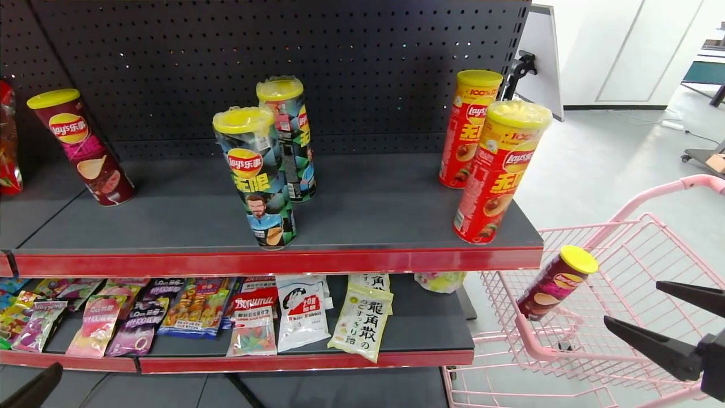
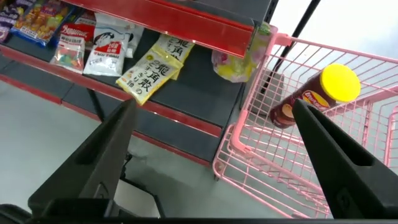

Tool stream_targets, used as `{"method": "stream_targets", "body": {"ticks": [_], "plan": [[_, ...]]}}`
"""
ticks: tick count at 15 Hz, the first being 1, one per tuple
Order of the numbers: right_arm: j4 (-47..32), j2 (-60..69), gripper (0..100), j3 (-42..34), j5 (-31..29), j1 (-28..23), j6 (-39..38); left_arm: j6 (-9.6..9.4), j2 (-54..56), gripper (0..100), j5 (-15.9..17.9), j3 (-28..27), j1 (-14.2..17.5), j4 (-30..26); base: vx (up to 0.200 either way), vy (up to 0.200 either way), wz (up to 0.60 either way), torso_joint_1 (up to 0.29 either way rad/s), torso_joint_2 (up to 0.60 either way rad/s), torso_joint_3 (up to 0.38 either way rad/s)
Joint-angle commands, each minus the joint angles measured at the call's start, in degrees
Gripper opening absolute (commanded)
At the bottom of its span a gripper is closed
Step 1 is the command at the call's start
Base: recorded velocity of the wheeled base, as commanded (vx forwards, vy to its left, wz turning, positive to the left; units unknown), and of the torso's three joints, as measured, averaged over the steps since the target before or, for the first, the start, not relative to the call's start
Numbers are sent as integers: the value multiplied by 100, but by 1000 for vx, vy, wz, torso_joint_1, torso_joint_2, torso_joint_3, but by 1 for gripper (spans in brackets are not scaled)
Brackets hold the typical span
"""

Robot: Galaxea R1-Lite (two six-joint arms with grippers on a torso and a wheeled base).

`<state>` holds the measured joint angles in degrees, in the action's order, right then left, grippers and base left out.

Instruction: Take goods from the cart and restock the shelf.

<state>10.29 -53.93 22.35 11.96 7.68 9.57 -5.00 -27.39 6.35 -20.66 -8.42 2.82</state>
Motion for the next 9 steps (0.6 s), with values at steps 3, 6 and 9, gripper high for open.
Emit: {"method": "stream_targets", "body": {"ticks": [3,6,9], "plan": [[8,-12,100,-46,8,5,-8,-28,454,100,-29,1,7,-264,0,0,-200,-1,2,2],[8,-30,100,-143,8,-30,-17,-36,894,100,-90,-8,-1,-721,0,0,-600,-4,-1,7],[8,-74,100,-160,8,-30,-8,-63,911,100,-90,-43,-1,-756,0,0,-600,7,9,2]]}}
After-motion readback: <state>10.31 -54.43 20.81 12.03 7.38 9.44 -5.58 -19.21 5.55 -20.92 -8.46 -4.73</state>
